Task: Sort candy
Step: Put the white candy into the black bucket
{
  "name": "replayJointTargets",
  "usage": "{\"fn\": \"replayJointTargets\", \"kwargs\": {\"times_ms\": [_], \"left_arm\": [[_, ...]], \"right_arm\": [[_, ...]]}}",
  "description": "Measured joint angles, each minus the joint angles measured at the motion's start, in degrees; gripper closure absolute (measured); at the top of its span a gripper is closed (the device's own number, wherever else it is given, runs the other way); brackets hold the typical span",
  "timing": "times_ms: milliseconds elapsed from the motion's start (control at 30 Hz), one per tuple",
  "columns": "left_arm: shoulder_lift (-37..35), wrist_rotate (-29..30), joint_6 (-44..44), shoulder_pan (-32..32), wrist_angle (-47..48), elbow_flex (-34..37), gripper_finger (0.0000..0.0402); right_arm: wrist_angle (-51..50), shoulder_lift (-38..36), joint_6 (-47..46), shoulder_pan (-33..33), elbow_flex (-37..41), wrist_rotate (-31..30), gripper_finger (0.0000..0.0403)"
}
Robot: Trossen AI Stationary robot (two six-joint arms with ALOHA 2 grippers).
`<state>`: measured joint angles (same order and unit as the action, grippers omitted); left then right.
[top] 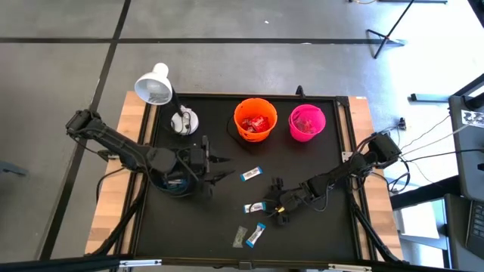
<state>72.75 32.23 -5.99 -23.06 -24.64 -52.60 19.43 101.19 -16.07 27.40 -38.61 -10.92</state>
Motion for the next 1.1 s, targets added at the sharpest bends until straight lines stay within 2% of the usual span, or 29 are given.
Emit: {"fn": "replayJointTargets", "kwargs": {"times_ms": [467,900,1100], "left_arm": [[0.00,1.05,-0.10,-2.16,-0.01,0.00,0.0244],[0.00,1.22,-0.80,-2.17,2.33,0.00,0.0244],[0.00,1.23,-2.08,-2.80,3.83,0.00,0.0244]], "right_arm": [[0.42,0.82,0.00,-0.02,-0.02,-0.06,0.0209],[7.04,4.70,-0.08,0.00,-0.15,-1.50,0.0219],[6.64,4.72,-0.18,-0.04,-0.17,-1.62,0.0266]]}}
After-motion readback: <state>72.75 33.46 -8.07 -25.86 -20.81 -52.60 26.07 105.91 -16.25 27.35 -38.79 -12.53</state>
